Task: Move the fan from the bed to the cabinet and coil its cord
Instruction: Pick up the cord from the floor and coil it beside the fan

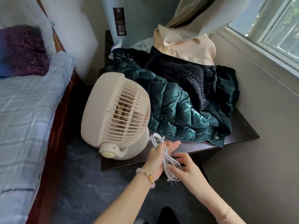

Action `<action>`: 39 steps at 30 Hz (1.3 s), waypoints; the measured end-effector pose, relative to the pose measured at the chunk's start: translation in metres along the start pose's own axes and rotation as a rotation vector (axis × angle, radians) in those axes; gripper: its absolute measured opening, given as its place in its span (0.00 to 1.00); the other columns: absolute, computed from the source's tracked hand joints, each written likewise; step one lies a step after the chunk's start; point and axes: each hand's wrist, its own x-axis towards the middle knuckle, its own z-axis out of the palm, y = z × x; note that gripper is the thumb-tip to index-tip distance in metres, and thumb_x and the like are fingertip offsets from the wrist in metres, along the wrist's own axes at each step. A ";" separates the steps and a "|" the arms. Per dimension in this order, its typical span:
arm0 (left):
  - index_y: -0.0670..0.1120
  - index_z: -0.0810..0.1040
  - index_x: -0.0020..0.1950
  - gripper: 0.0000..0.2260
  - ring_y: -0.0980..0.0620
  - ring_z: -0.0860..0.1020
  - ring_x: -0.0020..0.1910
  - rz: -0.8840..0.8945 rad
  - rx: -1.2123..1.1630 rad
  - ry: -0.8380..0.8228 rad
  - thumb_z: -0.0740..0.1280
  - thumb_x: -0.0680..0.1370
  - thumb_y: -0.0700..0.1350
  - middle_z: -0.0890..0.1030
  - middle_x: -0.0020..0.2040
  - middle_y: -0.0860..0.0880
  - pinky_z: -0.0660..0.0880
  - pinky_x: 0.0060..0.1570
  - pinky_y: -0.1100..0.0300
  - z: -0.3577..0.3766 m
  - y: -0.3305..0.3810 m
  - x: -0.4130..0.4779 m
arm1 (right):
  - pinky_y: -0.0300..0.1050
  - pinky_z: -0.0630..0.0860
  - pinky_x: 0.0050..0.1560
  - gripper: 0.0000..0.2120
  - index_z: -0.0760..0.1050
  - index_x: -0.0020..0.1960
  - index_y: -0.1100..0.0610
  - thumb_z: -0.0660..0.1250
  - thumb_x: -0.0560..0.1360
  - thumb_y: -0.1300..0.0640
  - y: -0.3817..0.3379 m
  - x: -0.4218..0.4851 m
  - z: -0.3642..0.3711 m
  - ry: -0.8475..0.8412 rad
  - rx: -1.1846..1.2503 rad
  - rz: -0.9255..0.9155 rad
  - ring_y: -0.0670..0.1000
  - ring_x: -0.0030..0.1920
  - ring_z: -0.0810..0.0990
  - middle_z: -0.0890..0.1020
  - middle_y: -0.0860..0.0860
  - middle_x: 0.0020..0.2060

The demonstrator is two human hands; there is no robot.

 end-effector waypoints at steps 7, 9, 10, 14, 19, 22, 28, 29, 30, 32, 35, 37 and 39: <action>0.38 0.72 0.61 0.15 0.56 0.82 0.51 -0.003 0.107 -0.088 0.51 0.82 0.44 0.83 0.56 0.48 0.74 0.59 0.58 0.002 0.010 0.018 | 0.37 0.76 0.41 0.21 0.75 0.51 0.47 0.77 0.61 0.46 -0.006 0.023 0.005 -0.059 -0.114 -0.011 0.43 0.40 0.80 0.83 0.47 0.43; 0.42 0.72 0.52 0.11 0.51 0.81 0.56 -0.001 0.028 -0.086 0.51 0.82 0.43 0.82 0.58 0.46 0.70 0.66 0.53 0.004 0.009 0.022 | 0.47 0.76 0.45 0.16 0.77 0.49 0.53 0.75 0.63 0.51 -0.006 0.030 -0.005 -0.107 -0.150 -0.016 0.45 0.38 0.77 0.83 0.54 0.43; 0.44 0.70 0.49 0.09 0.50 0.80 0.57 -0.002 -0.014 -0.100 0.51 0.81 0.42 0.83 0.58 0.45 0.70 0.65 0.52 0.003 0.009 0.024 | 0.50 0.77 0.45 0.15 0.77 0.49 0.55 0.74 0.64 0.53 -0.006 0.033 -0.010 -0.149 -0.150 -0.026 0.46 0.37 0.76 0.82 0.56 0.42; 0.45 0.72 0.48 0.08 0.50 0.80 0.58 0.009 -0.099 -0.114 0.54 0.80 0.42 0.84 0.55 0.47 0.75 0.56 0.56 0.000 0.007 0.042 | 0.41 0.76 0.36 0.14 0.75 0.52 0.54 0.72 0.68 0.59 -0.002 0.055 -0.032 -0.344 -0.023 -0.037 0.45 0.32 0.76 0.76 0.48 0.33; 0.41 0.82 0.51 0.09 0.53 0.83 0.45 0.085 -0.185 0.122 0.64 0.76 0.40 0.81 0.49 0.45 0.80 0.42 0.57 0.012 -0.002 0.061 | 0.38 0.72 0.35 0.10 0.76 0.50 0.47 0.71 0.69 0.53 0.003 0.093 -0.079 -0.429 -0.256 -0.152 0.42 0.31 0.73 0.77 0.42 0.32; 0.40 0.82 0.47 0.06 0.50 0.82 0.43 0.152 -0.333 0.280 0.65 0.75 0.36 0.79 0.42 0.43 0.80 0.40 0.58 0.026 -0.002 0.072 | 0.33 0.72 0.33 0.11 0.77 0.46 0.51 0.76 0.66 0.55 -0.006 0.116 -0.100 -0.302 -0.155 -0.155 0.41 0.30 0.74 0.80 0.45 0.33; 0.37 0.76 0.43 0.05 0.47 0.80 0.44 0.255 -0.915 0.427 0.62 0.78 0.34 0.78 0.43 0.41 0.82 0.35 0.58 0.067 0.012 0.093 | 0.45 0.77 0.55 0.23 0.75 0.56 0.55 0.76 0.62 0.56 -0.014 0.154 -0.105 -0.223 0.464 -0.081 0.50 0.50 0.81 0.83 0.52 0.49; 0.37 0.76 0.44 0.05 0.47 0.80 0.44 0.255 -0.942 0.416 0.62 0.78 0.35 0.79 0.43 0.40 0.82 0.36 0.58 0.071 0.015 0.094 | 0.47 0.76 0.58 0.24 0.74 0.59 0.56 0.75 0.64 0.57 -0.012 0.152 -0.099 -0.303 0.542 -0.076 0.53 0.55 0.81 0.83 0.55 0.54; 0.36 0.78 0.44 0.07 0.47 0.81 0.43 0.247 -0.940 0.390 0.62 0.78 0.36 0.81 0.43 0.39 0.82 0.38 0.57 0.073 0.015 0.095 | 0.48 0.76 0.60 0.23 0.74 0.60 0.57 0.74 0.66 0.59 -0.010 0.149 -0.093 -0.386 0.580 -0.079 0.54 0.59 0.80 0.82 0.56 0.57; 0.35 0.80 0.45 0.08 0.46 0.84 0.42 0.223 -0.913 0.324 0.63 0.77 0.38 0.83 0.42 0.39 0.82 0.39 0.56 0.076 0.012 0.093 | 0.50 0.75 0.62 0.24 0.73 0.63 0.55 0.73 0.69 0.60 -0.007 0.145 -0.084 -0.437 0.584 -0.074 0.53 0.61 0.79 0.82 0.54 0.58; 0.35 0.75 0.58 0.11 0.44 0.83 0.50 0.192 -0.890 0.254 0.63 0.77 0.37 0.82 0.51 0.37 0.82 0.40 0.55 0.076 0.003 0.091 | 0.45 0.75 0.58 0.24 0.77 0.60 0.51 0.72 0.65 0.48 -0.011 0.146 -0.077 -0.343 0.616 -0.041 0.50 0.57 0.81 0.84 0.51 0.54; 0.35 0.75 0.62 0.14 0.45 0.81 0.56 0.161 -0.782 0.246 0.64 0.78 0.39 0.81 0.57 0.38 0.80 0.49 0.55 0.071 -0.001 0.092 | 0.42 0.78 0.53 0.17 0.81 0.55 0.53 0.70 0.68 0.48 -0.015 0.148 -0.076 -0.301 0.563 -0.064 0.51 0.53 0.83 0.85 0.54 0.50; 0.38 0.78 0.61 0.15 0.46 0.79 0.60 0.126 -0.660 0.214 0.66 0.77 0.43 0.80 0.60 0.39 0.78 0.54 0.55 0.064 -0.001 0.089 | 0.40 0.80 0.48 0.13 0.82 0.50 0.58 0.66 0.73 0.51 -0.016 0.154 -0.074 -0.259 0.496 -0.096 0.54 0.49 0.84 0.85 0.59 0.46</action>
